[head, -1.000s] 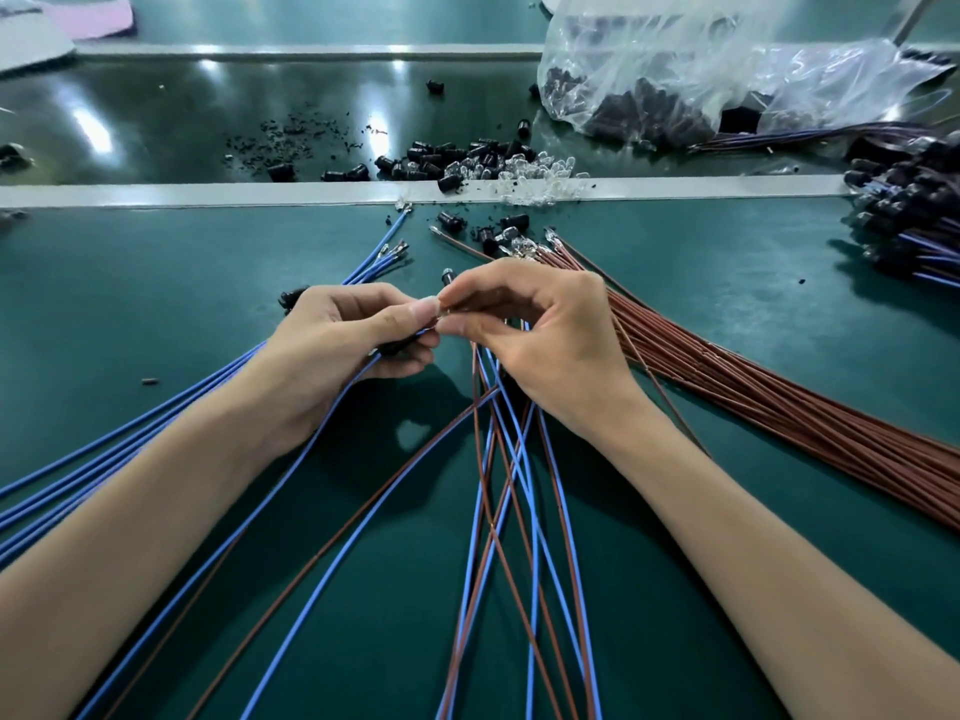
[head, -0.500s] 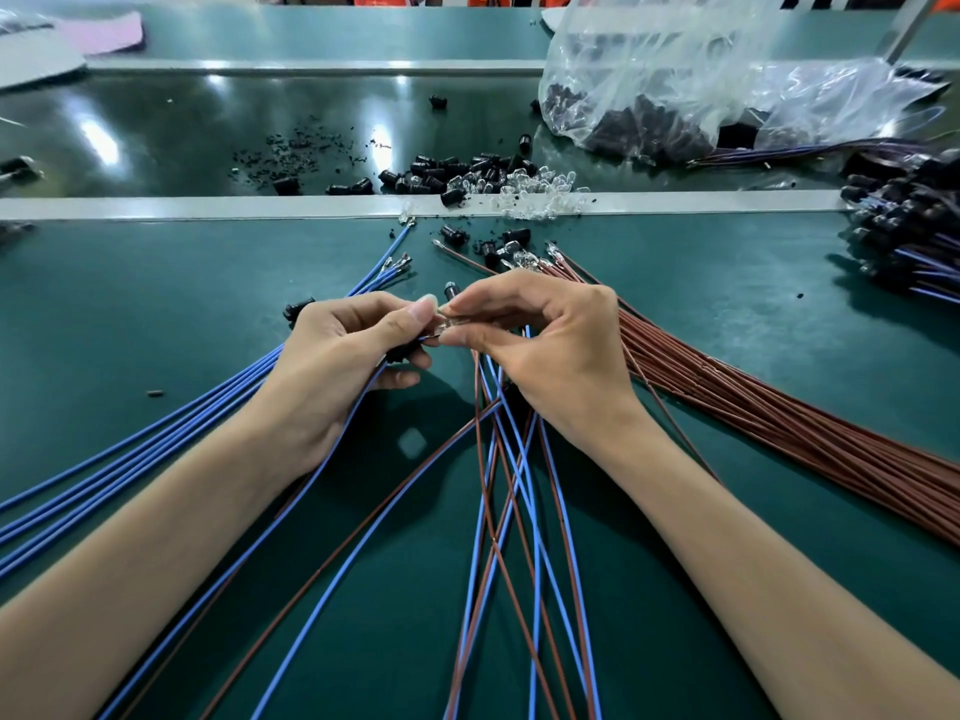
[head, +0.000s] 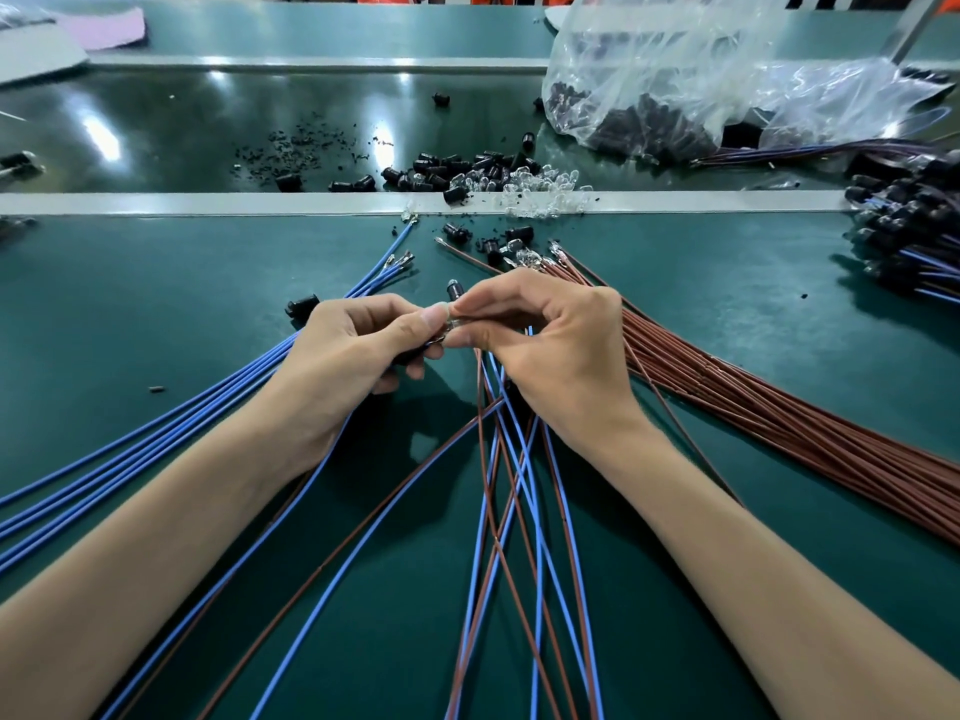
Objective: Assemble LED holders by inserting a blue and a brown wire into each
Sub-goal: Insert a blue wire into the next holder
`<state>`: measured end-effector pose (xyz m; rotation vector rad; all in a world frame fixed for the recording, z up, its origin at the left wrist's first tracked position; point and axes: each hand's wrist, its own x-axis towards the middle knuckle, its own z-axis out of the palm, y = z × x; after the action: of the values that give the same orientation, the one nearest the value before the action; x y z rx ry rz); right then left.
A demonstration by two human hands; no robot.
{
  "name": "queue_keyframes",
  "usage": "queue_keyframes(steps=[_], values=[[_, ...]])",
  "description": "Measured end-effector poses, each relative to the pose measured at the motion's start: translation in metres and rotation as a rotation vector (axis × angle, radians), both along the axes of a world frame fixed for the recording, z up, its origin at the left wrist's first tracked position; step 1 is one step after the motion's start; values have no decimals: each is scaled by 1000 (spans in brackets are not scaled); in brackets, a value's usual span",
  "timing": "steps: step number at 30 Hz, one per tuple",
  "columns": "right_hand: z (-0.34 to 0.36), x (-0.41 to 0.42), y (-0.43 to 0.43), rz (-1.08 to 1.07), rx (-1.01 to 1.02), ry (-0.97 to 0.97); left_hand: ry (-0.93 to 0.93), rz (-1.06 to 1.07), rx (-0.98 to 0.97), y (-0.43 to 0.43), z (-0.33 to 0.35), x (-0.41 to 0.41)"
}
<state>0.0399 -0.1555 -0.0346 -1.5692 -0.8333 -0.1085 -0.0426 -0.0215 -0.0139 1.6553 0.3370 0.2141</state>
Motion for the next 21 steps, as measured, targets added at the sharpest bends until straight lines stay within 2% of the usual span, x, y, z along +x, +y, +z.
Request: queue_keyframes(steps=[15,21], values=[[0,-2,1,17,-12,-111,11,-75,-44,4,6,-3],[0,-3,1,-36,5,-253,20,-78,-39,4,5,-3]])
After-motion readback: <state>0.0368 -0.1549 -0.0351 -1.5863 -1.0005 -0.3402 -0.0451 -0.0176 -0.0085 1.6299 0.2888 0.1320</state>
